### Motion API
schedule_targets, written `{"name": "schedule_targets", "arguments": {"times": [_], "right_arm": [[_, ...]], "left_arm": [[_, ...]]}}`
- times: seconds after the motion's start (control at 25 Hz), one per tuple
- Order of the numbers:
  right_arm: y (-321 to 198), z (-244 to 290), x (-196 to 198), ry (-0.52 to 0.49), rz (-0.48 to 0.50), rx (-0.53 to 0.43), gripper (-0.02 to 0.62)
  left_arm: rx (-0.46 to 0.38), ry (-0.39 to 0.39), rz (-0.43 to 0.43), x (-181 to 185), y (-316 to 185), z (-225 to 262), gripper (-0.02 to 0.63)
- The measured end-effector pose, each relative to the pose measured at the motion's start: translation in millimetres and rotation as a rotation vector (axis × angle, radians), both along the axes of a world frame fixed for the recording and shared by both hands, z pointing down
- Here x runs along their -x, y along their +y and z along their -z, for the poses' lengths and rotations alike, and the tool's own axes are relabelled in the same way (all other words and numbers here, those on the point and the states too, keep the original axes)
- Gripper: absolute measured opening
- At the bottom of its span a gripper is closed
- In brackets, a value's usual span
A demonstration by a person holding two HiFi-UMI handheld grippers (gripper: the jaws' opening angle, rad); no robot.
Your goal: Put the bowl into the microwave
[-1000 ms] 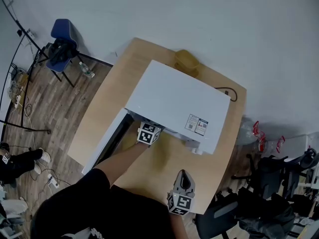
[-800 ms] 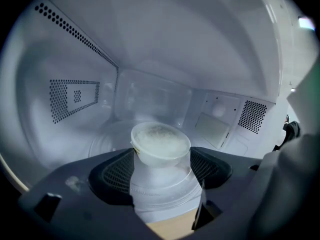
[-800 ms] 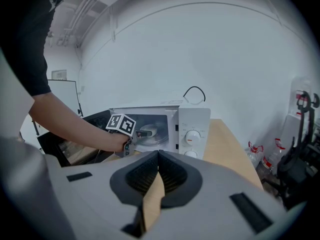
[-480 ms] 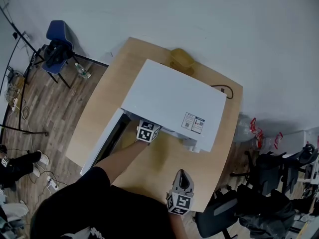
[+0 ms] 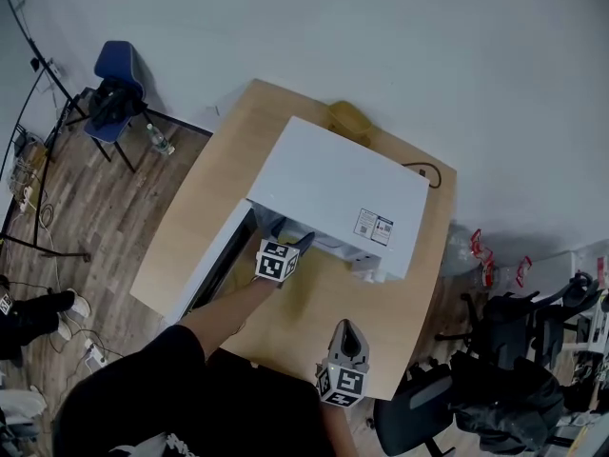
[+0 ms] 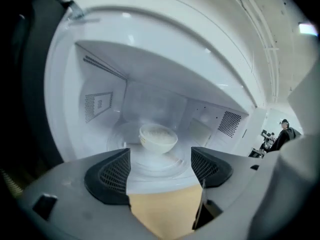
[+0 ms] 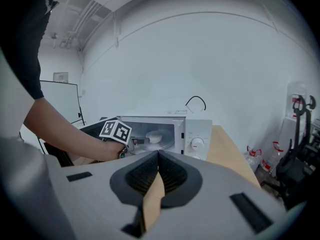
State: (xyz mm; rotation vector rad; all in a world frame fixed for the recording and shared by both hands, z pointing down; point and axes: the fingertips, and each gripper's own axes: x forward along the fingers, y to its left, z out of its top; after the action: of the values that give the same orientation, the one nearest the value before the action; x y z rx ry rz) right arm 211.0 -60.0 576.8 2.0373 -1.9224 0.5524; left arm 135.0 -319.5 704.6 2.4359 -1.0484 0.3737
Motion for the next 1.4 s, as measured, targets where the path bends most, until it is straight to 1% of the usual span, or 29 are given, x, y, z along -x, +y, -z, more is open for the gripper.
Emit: {"name": "schedule_targets", "arguments": {"times": [0.12, 0.28, 0.44, 0.6, 0.68, 0.8, 0.92, 1.0, 1.08, 1.16, 1.2, 1.24, 1.28, 1.32, 1.4], "right_arm": [[7.3, 9.1, 14.0, -0.003, -0.004, -0.030, 0.060], [25.5, 22.8, 38.9, 0.004, -0.004, -0.073, 0.060], [59.3, 28.3, 60.3, 0.015, -0.023, -0.079, 0.060], [96.5, 38.4, 80.0, 0.022, -0.050, -0.085, 0.060], [113.8, 46.4, 87.5, 0.026, -0.078, -0.099, 0.060], [131.6, 63.1, 96.8, 0.043, -0.096, -0.132, 0.060], [140.0, 82.4, 109.7, 0.073, -0.061, -0.164, 0.060], [143.5, 101.9, 118.8, 0.072, -0.038, -0.214, 0.060], [150.8, 117.2, 127.4, 0.062, -0.014, -0.249, 0.060], [161.4, 122.0, 132.3, 0.054, 0.004, -0.253, 0.060], [167.7, 122.5, 133.3, 0.060, 0.012, -0.251, 0.060], [174.8, 123.1, 134.4, 0.076, 0.023, -0.250, 0.060], [182.4, 123.9, 136.1, 0.096, 0.036, -0.252, 0.060], [190.2, 125.1, 138.2, 0.108, 0.051, -0.258, 0.060], [206.0, 126.5, 140.9, 0.098, 0.078, -0.276, 0.060]], "left_arm": [[0.024, 0.056, 0.037, 18.8, 30.2, 17.4, 0.354], [0.007, 0.082, 0.036, 45.9, 80.8, 41.3, 0.354], [0.015, 0.127, -0.002, 72.2, 136.0, 66.7, 0.354], [0.059, 0.098, -0.065, 98.7, 196.2, 86.2, 0.354], [0.065, 0.103, -0.090, 112.7, 226.8, 101.5, 0.354], [0.031, 0.173, -0.099, 129.9, 265.9, 137.6, 0.354], [-0.008, 0.240, -0.117, 140.7, 300.9, 170.2, 0.353], [-0.036, 0.279, -0.133, 144.8, 318.4, 188.5, 0.353], [-0.071, 0.298, -0.154, 145.4, 334.4, 201.5, 0.353], [-0.101, 0.305, -0.176, 143.6, 350.3, 211.7, 0.351], [-0.116, 0.309, -0.182, 142.9, 358.3, 217.4, 0.343], [-0.131, 0.312, -0.182, 142.9, 366.6, 223.3, 0.305], [-0.146, 0.310, -0.179, 143.6, 375.1, 228.4, 0.226], [-0.158, 0.303, -0.172, 144.4, 384.0, 232.1, 0.163], [-0.167, 0.278, -0.154, 144.5, 402.2, 235.1, 0.088]]}}
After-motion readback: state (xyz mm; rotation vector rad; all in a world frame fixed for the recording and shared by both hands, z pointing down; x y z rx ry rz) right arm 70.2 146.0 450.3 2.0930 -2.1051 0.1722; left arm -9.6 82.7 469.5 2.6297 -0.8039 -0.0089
